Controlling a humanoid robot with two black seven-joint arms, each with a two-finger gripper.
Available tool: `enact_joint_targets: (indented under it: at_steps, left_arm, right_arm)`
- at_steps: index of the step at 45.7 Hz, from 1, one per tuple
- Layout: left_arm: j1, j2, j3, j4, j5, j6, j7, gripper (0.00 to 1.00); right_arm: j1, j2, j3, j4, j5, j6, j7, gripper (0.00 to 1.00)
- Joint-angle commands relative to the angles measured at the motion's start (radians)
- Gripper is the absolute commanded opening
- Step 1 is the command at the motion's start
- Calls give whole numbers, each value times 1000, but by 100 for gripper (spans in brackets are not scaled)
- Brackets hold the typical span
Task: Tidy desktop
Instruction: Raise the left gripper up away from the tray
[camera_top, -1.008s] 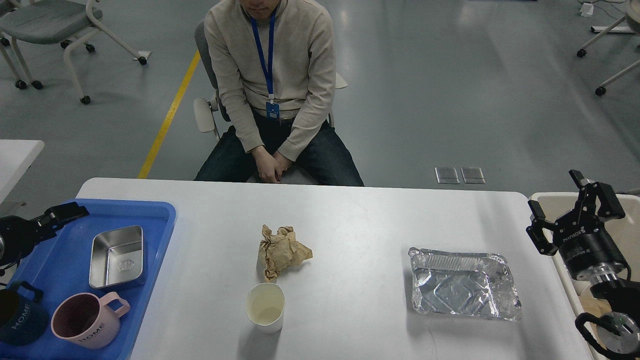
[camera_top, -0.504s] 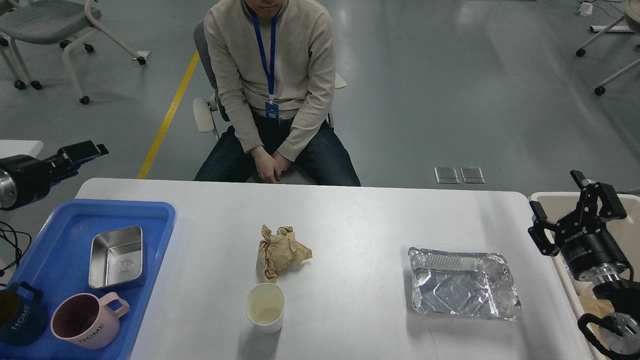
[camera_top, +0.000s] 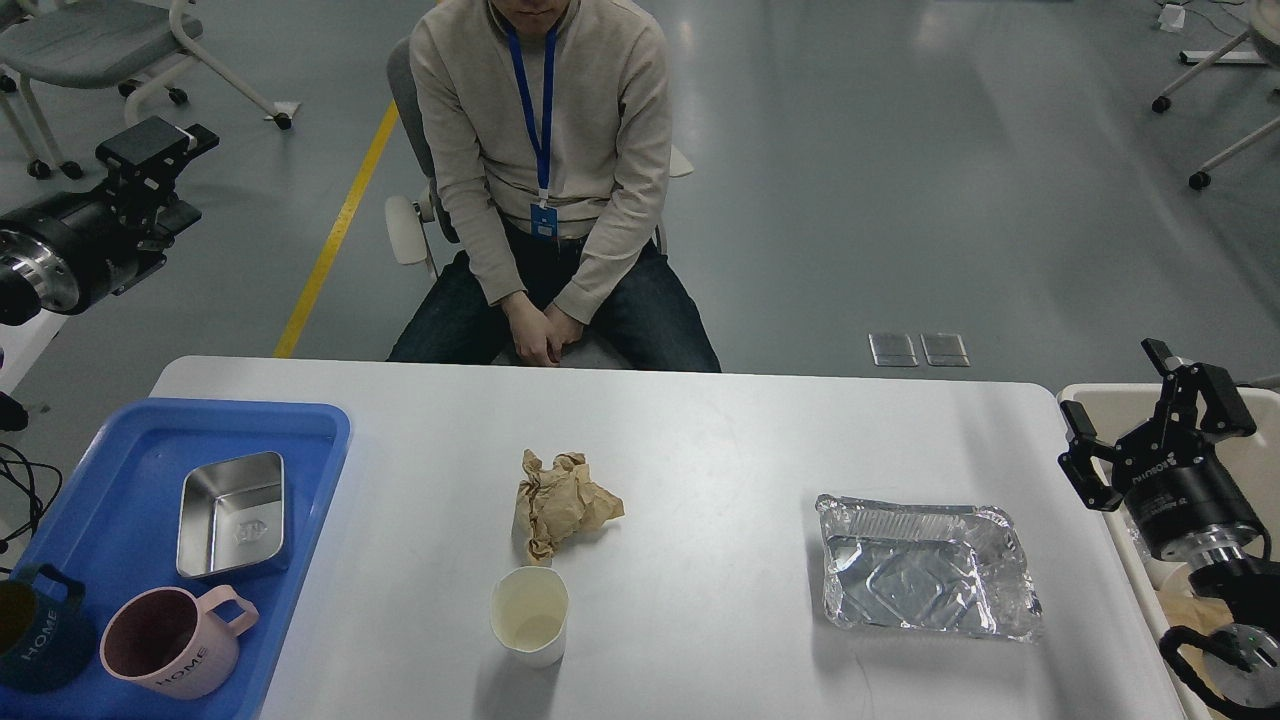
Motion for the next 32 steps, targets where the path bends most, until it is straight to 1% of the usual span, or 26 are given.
enact_joint_targets:
  at_steps: [1,3,4,6,10,13,16,20,22,26,29,32]
  left_arm:
    - [0,-25,9,30,1,-23,-14,93]
    - [0,-25,9,38,10,-24,-30,94]
    - [0,-26,9,45,12,-27,-40,96]
    - [-1,-26,6,50,-1,-32,-48,97]
    - [6,-28,6,52,-4,-52,-53,97]
    - [35,-34,-10,55,-4,-53,-51,97]
    - [42,-36,-22,55,-4,-56,-33,97]
    - [34,-37,-39,55,-5,-69,-19,97]
    - [35,-45,-66,56,-22,-79,-5,97]
    - [61,-89,-169,56,-154,-81,39,97]
    - [121,-118,-246,65,-301,-82,70,97]
    - [178,-138,-339,69,-413,-84,84,97]
  right_arm:
    - [5,-4,2,0,0,0,-3,100]
    - [6,-6,0,0,0,0,-4,100]
    - [6,-12,0,0,0,0,-6,100]
    - [6,-27,0,0,0,0,-6,100]
    - [8,-56,-8,0,0,0,-6,100]
    - [9,-78,-12,0,0,2,-6,100]
    - [9,-104,-14,0,0,2,-6,100]
    - [9,-142,-17,3,0,2,-6,100]
    - [11,-162,-24,4,-1,2,-6,100]
    - [29,-205,-61,3,-1,2,-6,100]
    - [52,-237,-98,4,-3,2,-6,100]
    - [68,-275,-133,6,-5,2,-6,100]
